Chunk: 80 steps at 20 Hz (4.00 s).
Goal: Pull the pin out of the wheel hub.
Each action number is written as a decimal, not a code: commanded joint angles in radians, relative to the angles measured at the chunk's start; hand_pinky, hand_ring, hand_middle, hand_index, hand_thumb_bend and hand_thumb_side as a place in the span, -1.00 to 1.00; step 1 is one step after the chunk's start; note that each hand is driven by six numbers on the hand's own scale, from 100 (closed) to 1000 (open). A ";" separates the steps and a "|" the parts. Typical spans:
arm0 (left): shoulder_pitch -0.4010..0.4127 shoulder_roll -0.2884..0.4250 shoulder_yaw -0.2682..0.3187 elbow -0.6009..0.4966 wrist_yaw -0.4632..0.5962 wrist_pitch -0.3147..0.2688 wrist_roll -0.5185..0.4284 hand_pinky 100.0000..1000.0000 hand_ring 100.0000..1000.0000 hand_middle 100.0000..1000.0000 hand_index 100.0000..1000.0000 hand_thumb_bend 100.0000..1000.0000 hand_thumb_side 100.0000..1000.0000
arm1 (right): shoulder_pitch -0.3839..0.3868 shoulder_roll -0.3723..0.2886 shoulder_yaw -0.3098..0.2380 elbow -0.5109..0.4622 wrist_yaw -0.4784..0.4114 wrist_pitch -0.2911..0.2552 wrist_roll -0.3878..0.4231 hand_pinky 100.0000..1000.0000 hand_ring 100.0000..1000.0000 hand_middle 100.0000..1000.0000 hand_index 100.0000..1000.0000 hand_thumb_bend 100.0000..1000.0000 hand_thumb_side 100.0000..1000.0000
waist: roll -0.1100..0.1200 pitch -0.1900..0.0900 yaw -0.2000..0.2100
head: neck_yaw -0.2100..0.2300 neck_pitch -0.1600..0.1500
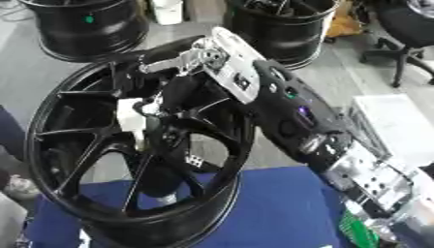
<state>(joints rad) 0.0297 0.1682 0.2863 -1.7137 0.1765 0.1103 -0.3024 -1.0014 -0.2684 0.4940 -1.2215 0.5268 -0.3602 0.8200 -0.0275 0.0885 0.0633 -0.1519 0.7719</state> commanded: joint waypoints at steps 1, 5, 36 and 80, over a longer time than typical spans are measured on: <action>-0.008 0.025 0.001 -0.011 0.000 -0.001 0.000 0.29 0.12 0.11 0.29 0.01 0.17 | -0.012 0.000 -0.001 -0.004 0.016 -0.096 0.087 0.71 0.66 0.64 0.91 -1.00 0.33 | 0.002 -0.015 0.002 | -0.005 -0.002; -0.008 0.025 0.001 -0.011 0.000 -0.001 0.000 0.29 0.12 0.11 0.29 0.01 0.17 | -0.011 0.005 0.000 -0.005 0.032 -0.105 0.087 0.71 0.66 0.64 0.91 -1.00 0.31 | 0.002 -0.015 0.002 | -0.007 -0.002; -0.007 0.027 0.003 -0.011 -0.001 -0.001 0.001 0.29 0.12 0.11 0.29 0.01 0.17 | -0.001 0.010 0.011 -0.045 0.068 -0.092 0.087 0.67 0.63 0.63 0.92 -1.00 0.69 | 0.001 -0.016 0.001 | -0.017 -0.002; -0.022 0.028 -0.003 -0.009 -0.002 0.013 -0.004 0.29 0.12 0.11 0.29 0.02 0.17 | -0.106 -0.120 -0.048 -0.153 -0.077 -0.045 0.038 0.48 0.15 -0.32 -0.27 -1.00 -0.60 | -0.018 -0.022 0.026 | -0.045 -0.002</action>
<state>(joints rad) 0.0162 0.1686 0.2860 -1.7131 0.1767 0.1208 -0.3062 -1.0795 -0.3443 0.4671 -1.3456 0.4727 -0.3664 0.8140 -0.0523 0.0831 0.0893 -0.1960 0.7719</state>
